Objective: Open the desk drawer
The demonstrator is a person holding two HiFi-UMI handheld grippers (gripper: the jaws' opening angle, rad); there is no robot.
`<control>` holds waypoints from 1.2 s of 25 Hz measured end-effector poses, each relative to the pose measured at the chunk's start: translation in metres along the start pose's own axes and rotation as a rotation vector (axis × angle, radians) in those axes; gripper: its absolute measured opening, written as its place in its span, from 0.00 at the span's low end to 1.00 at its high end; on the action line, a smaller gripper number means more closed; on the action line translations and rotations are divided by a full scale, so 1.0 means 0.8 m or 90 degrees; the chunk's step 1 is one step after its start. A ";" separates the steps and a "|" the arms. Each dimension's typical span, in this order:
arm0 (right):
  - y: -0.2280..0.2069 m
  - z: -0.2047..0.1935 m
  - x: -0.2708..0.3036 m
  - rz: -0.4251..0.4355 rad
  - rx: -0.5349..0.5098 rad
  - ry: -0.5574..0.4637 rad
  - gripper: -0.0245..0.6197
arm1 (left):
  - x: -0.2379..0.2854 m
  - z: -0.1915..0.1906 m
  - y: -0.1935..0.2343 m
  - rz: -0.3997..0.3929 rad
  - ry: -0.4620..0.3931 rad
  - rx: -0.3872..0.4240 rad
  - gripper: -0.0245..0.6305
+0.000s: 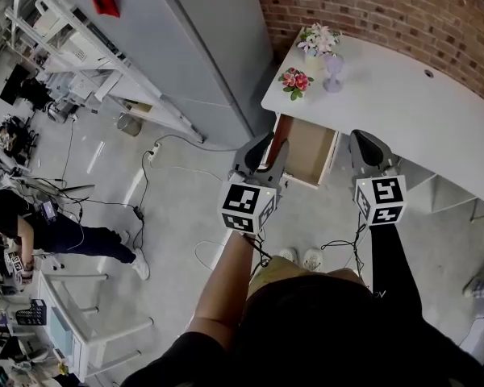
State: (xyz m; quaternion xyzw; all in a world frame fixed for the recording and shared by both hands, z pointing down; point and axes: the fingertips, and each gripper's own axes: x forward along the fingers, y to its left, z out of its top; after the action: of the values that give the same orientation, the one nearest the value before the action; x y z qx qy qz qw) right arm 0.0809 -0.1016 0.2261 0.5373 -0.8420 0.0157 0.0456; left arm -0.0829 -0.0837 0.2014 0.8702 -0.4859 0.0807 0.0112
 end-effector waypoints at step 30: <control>-0.014 0.031 -0.014 0.004 -0.062 -0.048 0.04 | 0.013 0.032 0.017 0.066 -0.047 0.070 0.05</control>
State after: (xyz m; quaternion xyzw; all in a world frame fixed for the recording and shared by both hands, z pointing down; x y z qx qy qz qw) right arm 0.0946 -0.0981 0.1998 0.5322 -0.8445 -0.0451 0.0397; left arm -0.0857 -0.1019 0.1767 0.8457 -0.5250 0.0760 -0.0587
